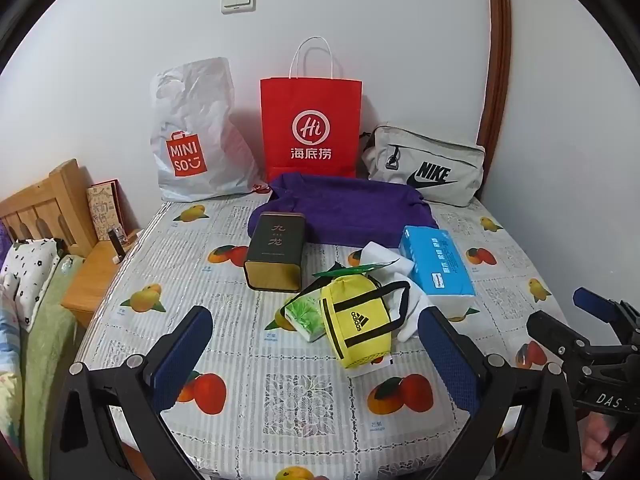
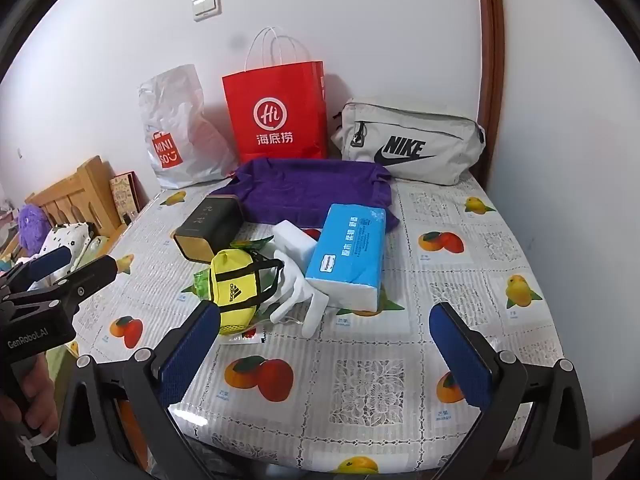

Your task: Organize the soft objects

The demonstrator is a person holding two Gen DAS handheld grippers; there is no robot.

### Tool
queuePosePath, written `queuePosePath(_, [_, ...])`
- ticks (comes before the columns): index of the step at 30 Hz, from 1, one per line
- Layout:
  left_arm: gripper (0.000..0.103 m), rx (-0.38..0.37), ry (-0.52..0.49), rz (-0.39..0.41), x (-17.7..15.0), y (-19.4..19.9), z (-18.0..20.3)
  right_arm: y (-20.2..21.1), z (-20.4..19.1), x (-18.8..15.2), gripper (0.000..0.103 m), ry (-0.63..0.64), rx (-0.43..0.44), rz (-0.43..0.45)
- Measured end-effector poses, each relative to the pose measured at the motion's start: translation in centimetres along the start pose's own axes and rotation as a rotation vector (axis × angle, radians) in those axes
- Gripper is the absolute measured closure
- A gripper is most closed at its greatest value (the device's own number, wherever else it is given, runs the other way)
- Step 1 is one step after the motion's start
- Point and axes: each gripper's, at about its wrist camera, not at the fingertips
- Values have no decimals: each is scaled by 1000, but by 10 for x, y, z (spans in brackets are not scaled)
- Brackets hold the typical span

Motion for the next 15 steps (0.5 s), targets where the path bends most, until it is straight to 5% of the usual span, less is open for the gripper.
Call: queuePosePath(15, [0,-25,25,9,-2,5,-2,5,3,1,0,-14,2,0])
Point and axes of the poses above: each gripper's, at about its wrist camera, not at the fingertips, and y roughly against the way its jaws point, z to its right, x to its top, and after that the axes turned 9 degrees about -y, right-handed
